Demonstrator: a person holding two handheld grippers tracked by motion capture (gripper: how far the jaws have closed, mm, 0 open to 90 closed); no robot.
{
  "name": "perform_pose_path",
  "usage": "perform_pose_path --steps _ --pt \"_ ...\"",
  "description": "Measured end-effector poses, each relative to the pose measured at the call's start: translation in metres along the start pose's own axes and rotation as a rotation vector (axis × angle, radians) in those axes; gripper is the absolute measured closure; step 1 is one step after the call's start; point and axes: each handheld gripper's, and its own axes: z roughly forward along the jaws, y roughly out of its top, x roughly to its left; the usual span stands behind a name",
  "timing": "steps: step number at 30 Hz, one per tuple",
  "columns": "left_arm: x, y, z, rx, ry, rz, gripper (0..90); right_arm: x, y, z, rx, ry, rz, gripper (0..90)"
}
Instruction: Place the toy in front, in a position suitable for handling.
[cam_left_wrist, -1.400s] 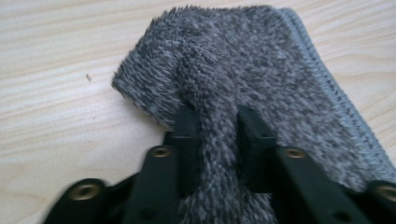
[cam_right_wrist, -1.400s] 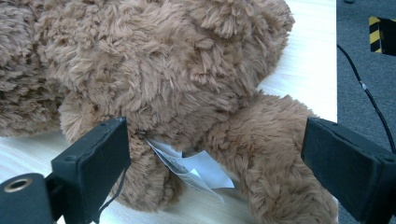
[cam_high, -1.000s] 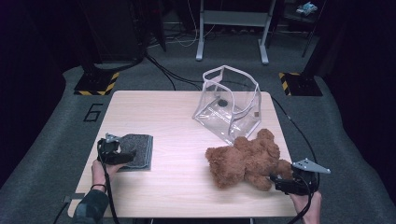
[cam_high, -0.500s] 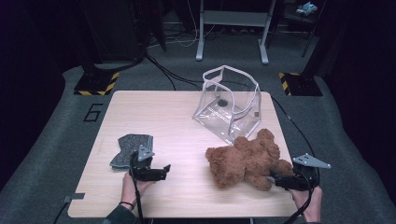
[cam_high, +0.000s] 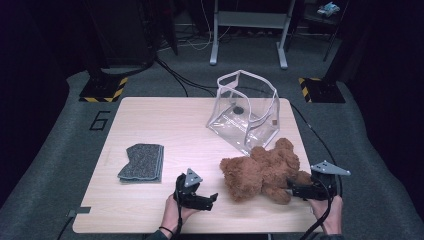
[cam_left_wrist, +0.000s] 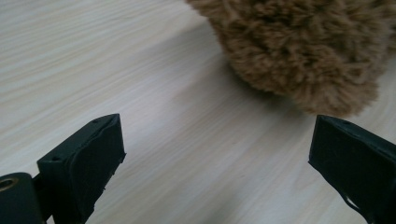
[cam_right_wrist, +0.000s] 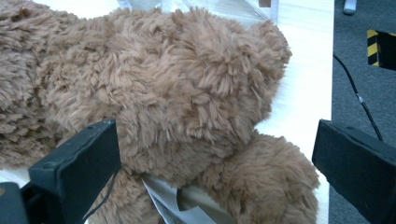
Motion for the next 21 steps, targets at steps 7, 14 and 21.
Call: perform_pose_path --steps 7,14,21 --pt "-0.03 0.009 0.017 -0.006 -0.062 0.018 2.4 0.002 0.007 0.005 0.0 0.007 -0.012 0.0" --pt "-0.04 0.02 0.029 -0.006 -0.069 0.045 6.9 0.0 0.018 0.01 -0.007 0.014 -0.011 0.1" --pt "-0.044 0.02 0.04 0.005 -0.068 0.043 24.5 -0.005 0.033 0.022 -0.014 0.04 -0.011 14.1"
